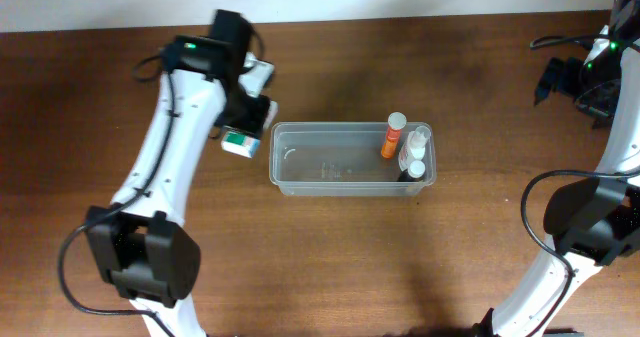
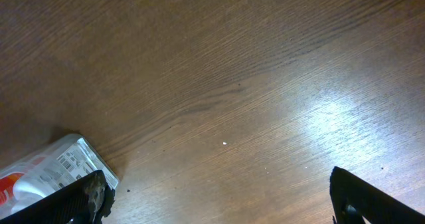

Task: Pack container
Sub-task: 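Carry the medicine box right and lower it into the container's left end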

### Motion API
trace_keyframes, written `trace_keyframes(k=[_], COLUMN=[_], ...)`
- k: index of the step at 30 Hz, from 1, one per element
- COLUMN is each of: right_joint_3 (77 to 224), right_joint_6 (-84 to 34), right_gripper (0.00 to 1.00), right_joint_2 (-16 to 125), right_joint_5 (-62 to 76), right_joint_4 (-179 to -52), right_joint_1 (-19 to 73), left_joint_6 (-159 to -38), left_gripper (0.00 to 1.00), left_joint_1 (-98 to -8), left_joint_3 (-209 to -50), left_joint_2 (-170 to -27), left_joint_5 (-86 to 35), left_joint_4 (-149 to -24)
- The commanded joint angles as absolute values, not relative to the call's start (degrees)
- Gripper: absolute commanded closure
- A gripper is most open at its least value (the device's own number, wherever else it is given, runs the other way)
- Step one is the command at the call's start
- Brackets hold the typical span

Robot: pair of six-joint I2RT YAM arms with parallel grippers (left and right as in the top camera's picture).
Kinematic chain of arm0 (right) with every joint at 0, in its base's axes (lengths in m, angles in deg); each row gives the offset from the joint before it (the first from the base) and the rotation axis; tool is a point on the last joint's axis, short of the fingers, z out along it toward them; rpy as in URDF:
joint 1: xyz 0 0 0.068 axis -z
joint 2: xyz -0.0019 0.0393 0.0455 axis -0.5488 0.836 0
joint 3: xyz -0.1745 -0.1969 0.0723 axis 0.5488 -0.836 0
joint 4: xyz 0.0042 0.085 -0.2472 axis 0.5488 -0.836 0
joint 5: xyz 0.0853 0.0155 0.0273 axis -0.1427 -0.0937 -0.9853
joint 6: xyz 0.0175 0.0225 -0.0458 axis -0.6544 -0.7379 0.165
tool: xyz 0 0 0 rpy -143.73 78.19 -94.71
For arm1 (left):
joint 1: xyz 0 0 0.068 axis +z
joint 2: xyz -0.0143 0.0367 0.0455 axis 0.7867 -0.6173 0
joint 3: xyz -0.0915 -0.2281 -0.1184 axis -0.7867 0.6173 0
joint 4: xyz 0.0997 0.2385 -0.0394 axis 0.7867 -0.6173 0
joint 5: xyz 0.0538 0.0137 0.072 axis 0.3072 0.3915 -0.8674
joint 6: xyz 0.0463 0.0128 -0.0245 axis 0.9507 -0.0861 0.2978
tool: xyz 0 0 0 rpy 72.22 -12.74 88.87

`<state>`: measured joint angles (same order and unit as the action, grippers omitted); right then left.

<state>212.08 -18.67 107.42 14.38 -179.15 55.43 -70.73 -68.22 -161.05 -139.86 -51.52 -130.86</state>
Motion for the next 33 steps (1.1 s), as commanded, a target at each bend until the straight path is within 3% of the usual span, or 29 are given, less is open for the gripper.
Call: trace_keyframes(k=[1,12,24,28,33], right_joint_3=[211.71,211.71,211.71,211.71,211.71], right_joint_6=[-19.13,-19.13,-19.13,-19.13,-19.13], right_gripper=[0.02,0.02,0.02,0.02,0.02], right_joint_2=[106.52,106.52,106.52,106.52,106.52], right_joint_5=[14.07,14.07,14.07,14.07,14.07], right_joint_4=[-179.15,-179.15,-179.15,-179.15,-179.15], right_joint_1=[55.43,55.43,55.43,55.43,55.43], left_joint_6=[-62.64,-50.6,-50.29,-50.32,-55.06], left_gripper=[0.49,0.49,0.48,0.38,0.38], left_joint_1=[-73.2,-84.0,-86.51,-86.49,-86.34], left_joint_3=[-162.32,-162.32,-162.25,-162.25,-162.25], left_joint_2=[-140.1,-140.12,-140.17,-140.17,-140.17], left_joint_5=[-50.47,-48.05,-48.07,-48.75,-57.25], left_joint_4=[-131.08,-128.64,-126.76,-127.24,-130.6])
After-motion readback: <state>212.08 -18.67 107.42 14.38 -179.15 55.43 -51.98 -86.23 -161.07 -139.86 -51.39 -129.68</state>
